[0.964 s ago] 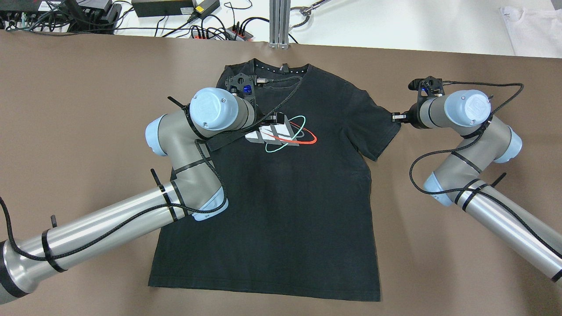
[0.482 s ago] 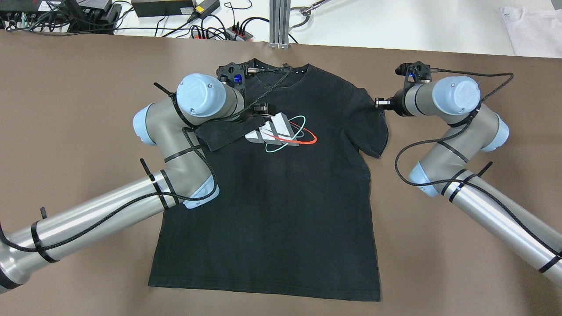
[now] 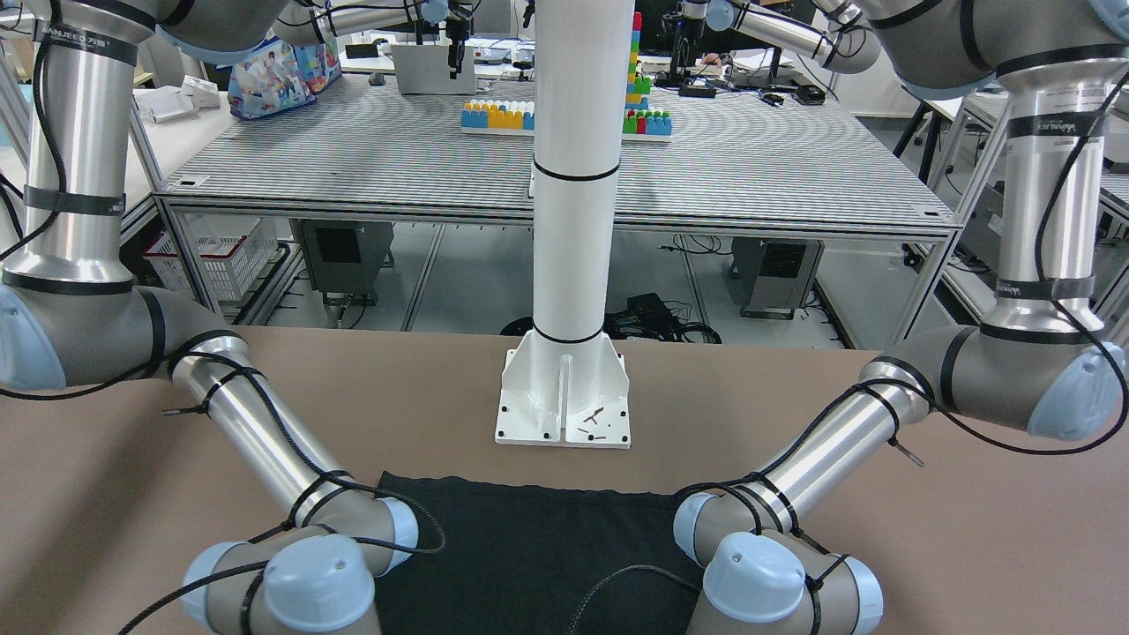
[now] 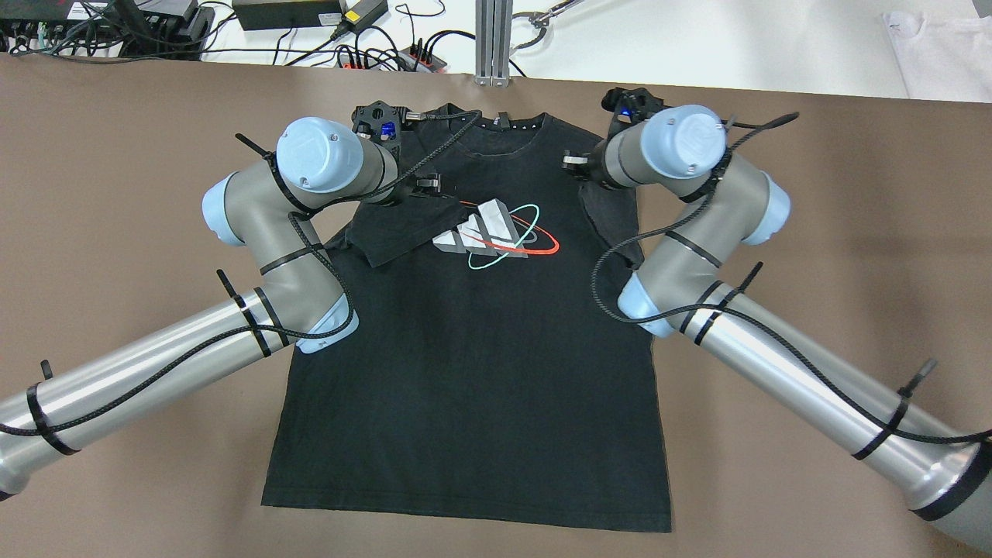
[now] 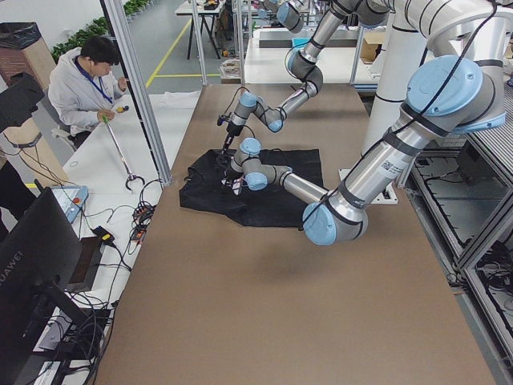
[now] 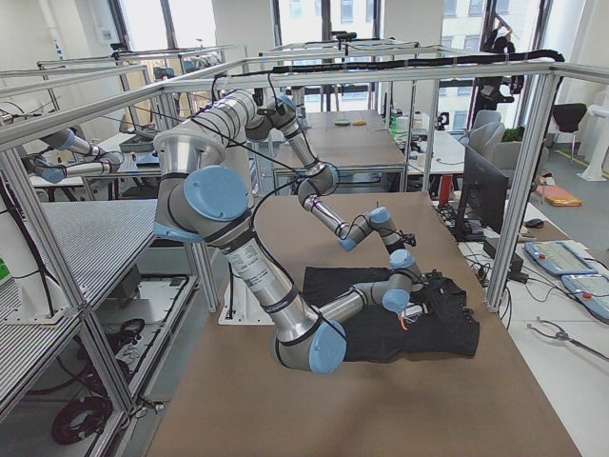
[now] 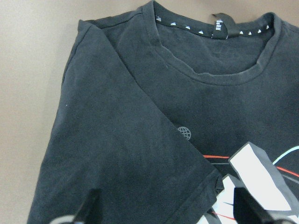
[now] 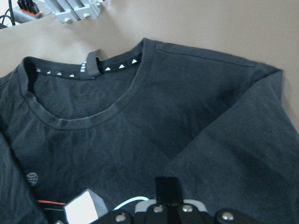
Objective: Fold clothes
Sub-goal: 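Fold the grasped sleeve across the chest with the right gripper while the left gripper withdraws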
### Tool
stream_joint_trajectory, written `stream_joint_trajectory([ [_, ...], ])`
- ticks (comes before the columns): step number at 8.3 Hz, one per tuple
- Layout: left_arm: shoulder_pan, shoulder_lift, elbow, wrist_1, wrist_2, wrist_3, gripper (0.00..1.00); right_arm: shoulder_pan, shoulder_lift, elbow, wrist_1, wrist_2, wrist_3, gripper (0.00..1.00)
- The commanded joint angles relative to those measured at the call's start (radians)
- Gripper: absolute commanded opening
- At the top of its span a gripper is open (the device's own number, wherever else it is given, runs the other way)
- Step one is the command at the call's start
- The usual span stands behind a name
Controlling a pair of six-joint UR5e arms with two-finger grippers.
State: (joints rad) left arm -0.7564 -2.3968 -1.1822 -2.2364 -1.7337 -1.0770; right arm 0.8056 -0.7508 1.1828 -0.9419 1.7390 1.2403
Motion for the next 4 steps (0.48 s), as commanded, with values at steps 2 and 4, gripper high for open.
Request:
stream_joint_trajectory([
  [2,-0.006,0.011,0.003,-0.015,0.0,0.006,1.0,-0.091,0.061,-0.011,-0.084,-0.179,0.021,0.16],
  [4,-0.006,0.011,0.001,-0.015,-0.001,0.006,1.0,-0.094,0.061,-0.011,-0.087,-0.184,0.015,0.94],
])
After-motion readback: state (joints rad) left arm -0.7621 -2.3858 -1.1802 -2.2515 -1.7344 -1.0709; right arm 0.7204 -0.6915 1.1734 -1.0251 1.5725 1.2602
